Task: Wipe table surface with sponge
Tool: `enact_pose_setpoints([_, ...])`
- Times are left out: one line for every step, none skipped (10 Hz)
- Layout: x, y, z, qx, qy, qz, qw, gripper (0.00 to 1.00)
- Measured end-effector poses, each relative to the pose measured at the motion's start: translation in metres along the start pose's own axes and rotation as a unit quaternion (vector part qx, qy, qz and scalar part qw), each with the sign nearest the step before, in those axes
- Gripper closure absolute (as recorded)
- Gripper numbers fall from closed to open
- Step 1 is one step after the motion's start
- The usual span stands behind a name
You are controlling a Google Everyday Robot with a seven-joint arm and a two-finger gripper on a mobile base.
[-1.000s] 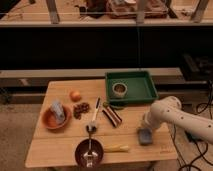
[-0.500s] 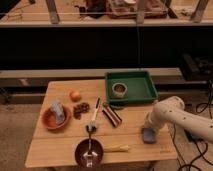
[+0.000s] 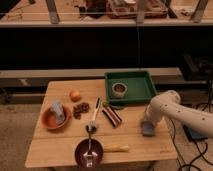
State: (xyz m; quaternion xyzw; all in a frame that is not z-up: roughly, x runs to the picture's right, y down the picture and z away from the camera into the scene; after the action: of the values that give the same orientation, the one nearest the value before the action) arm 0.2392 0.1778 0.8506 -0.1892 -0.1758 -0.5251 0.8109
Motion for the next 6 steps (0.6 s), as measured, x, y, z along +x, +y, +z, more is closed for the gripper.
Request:
enact_pose_setpoints([0.005, -0.009, 0.004, 0.002, -0.002, -0.005, 1.0, 1.0])
enact_pose_setpoints([0.009, -0.02, 0.008, 0.005, -0.004, -0.012, 0.9999, 1.0])
enact_pose_setpoints([0.007, -0.035, 0.011, 0.007, -0.008, -0.025, 0.9996, 1.0])
enact_pose_setpoints([0.003, -0.047, 0.012, 0.01, -0.013, -0.036, 0.9992, 1.0])
enact_pose_setpoints([-0.004, -0.065, 0.015, 0.017, -0.022, -0.055, 0.9981, 1.0])
enact_pose_setpoints([-0.012, -0.069, 0.014, 0.019, -0.031, -0.065, 0.9972, 1.0])
